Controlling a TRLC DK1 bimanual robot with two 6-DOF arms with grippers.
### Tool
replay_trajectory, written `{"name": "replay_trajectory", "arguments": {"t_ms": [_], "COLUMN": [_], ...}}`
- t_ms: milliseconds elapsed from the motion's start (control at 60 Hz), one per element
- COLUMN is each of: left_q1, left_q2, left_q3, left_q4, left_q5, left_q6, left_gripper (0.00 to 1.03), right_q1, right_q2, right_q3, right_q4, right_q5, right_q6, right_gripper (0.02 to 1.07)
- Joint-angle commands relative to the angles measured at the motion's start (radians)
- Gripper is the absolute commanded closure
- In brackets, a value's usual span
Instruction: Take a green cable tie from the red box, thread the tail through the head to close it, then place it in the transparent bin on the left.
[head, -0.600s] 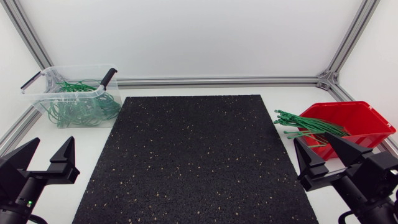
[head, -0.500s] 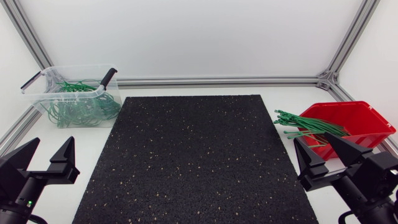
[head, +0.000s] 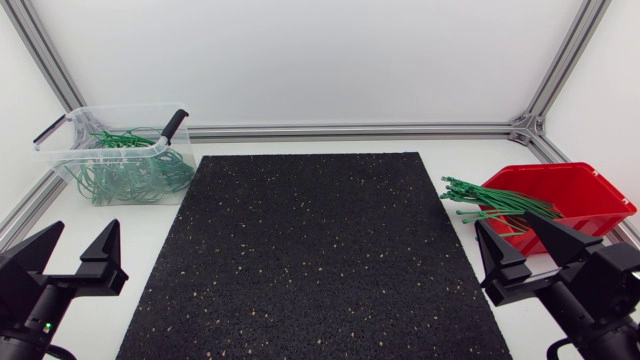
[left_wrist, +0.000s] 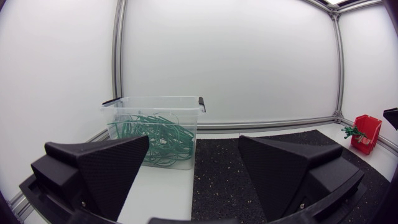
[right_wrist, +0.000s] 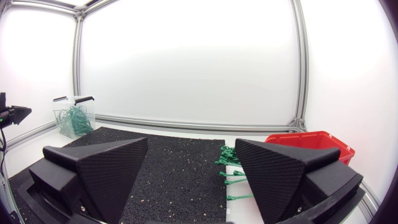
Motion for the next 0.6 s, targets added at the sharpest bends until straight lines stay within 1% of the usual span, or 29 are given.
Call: {"name": "replay_trajectory", "arguments": {"t_ms": [0,267,417,583], "left_q1": [-0.005,-0.004,-0.004,-0.001], "left_q2": [-0.004,-0.004,-0.004,-0.004], "left_q3": [-0.041,-0.041,-0.041,-0.041], "left_q4": [-0.015,-0.015,-0.015,-0.015], "left_q5": [0.005,0.005,0.005,0.007], "left_q6": [-0.013,-0.013,-0.015,-0.013], "left_gripper": [0.03,0.03,0.03,0.03], "right_q1": [-0.014,-0.084,-0.155,-0.235], "right_q2": [0.005,0.206,0.346,0.49], "right_q3": [0.075,0.27,0.389,0.503], "right_q4": [-0.009,-0.058,-0.11,-0.188], "right_q5": [0.009,0.01,-0.007,-0.082], "right_q6": [-0.009,-0.009,-0.009,-0.024], "right_gripper": [0.05,0.05,0.06,0.06]}}
